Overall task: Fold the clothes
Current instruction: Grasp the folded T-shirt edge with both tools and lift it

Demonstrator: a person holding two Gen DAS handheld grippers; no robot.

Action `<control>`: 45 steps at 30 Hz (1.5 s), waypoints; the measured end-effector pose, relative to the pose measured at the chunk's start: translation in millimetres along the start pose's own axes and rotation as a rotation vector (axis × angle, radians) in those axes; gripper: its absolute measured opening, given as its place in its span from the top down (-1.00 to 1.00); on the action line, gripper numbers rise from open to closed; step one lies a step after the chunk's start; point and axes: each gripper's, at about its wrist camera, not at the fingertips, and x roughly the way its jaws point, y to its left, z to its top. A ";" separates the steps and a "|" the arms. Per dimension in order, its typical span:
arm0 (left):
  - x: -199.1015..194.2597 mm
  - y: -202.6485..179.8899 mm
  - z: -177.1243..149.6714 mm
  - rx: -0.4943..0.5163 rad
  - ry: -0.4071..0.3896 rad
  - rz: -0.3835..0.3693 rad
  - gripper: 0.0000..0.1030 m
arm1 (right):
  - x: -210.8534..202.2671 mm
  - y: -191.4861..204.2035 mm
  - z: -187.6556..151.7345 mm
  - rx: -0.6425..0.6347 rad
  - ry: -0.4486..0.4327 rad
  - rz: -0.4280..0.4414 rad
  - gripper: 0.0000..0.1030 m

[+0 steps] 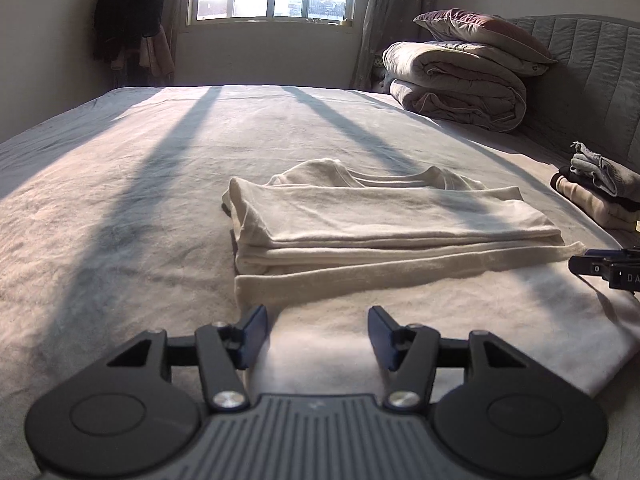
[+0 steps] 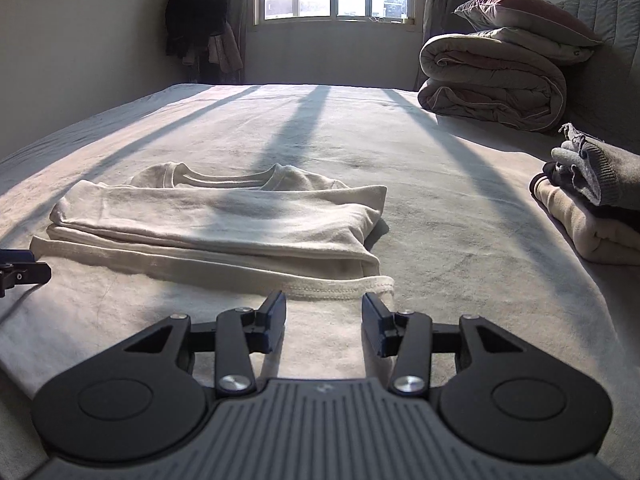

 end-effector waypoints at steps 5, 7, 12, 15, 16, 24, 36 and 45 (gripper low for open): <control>-4.0 2.0 0.3 0.020 0.022 -0.010 -0.13 | -2.3 -14.7 -1.6 0.059 0.000 0.045 0.05; -7.9 3.3 1.5 0.023 0.028 -0.015 -0.13 | -5.9 -16.8 0.0 0.068 0.014 0.043 -0.17; -16.1 25.5 4.3 -0.063 0.129 -0.014 -0.22 | -15.6 -30.7 2.9 0.144 0.062 0.074 -0.21; -26.9 53.6 2.5 -0.216 0.179 -0.111 -0.22 | -23.8 -52.6 0.4 0.278 0.108 0.190 -0.21; -30.3 63.0 1.5 -0.265 0.195 -0.145 -0.22 | -26.5 -59.5 -1.1 0.321 0.124 0.225 -0.21; -46.7 125.5 -31.0 -0.654 0.347 -0.423 -0.20 | -52.4 -103.0 -24.2 0.601 0.260 0.445 -0.21; -38.3 92.2 -54.2 -0.836 0.391 -0.516 -0.21 | -49.7 -97.5 -41.7 0.793 0.321 0.562 -0.20; -25.5 89.1 -56.1 -0.971 0.361 -0.461 0.32 | -30.1 -72.4 -37.2 0.849 0.295 0.545 0.37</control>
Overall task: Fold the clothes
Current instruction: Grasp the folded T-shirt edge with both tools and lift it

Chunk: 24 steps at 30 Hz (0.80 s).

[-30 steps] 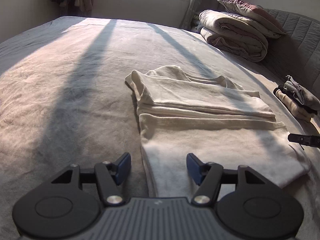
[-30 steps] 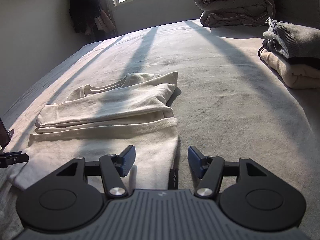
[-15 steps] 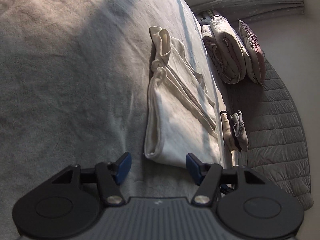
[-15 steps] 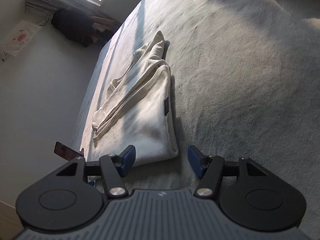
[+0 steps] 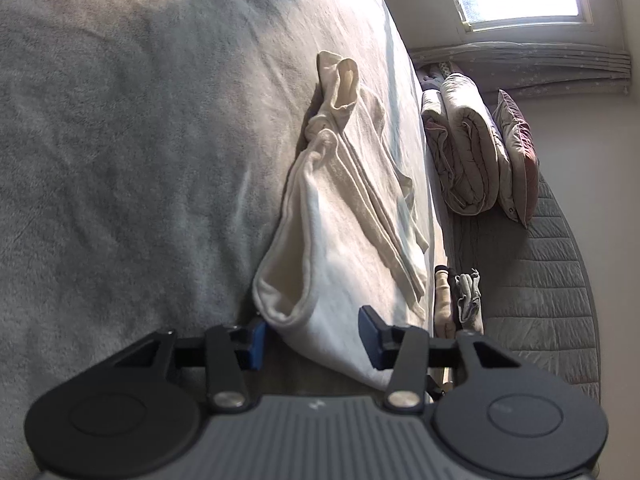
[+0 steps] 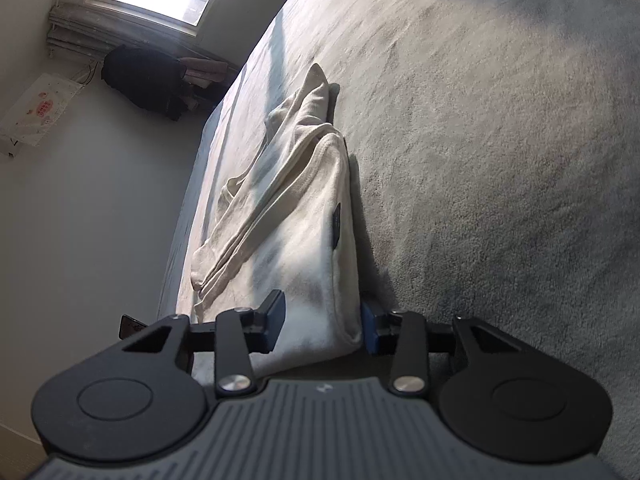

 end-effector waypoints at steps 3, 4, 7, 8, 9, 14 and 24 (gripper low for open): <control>-0.6 4.6 2.5 -0.050 0.003 -0.007 0.72 | 4.9 1.1 -0.5 0.060 0.003 0.028 0.59; -1.4 7.1 3.5 -0.074 0.006 -0.019 0.79 | 5.2 1.5 -0.4 0.088 0.004 0.047 0.70; -3.8 6.6 5.3 -0.110 0.002 -0.059 0.83 | 3.6 10.6 1.7 0.125 -0.014 0.114 0.73; -5.2 2.8 5.2 -0.111 -0.007 -0.088 0.83 | 2.9 14.4 2.5 0.133 -0.022 0.138 0.73; -6.8 -0.2 5.8 -0.115 -0.017 -0.116 0.83 | 2.5 18.4 4.0 0.138 -0.029 0.159 0.74; -9.0 -15.9 13.7 -0.176 -0.047 -0.245 0.83 | 5.5 38.1 17.0 0.174 -0.068 0.225 0.74; 17.8 -46.5 81.7 -0.344 -0.120 -0.358 0.83 | 23.2 54.2 85.5 0.328 -0.200 0.259 0.74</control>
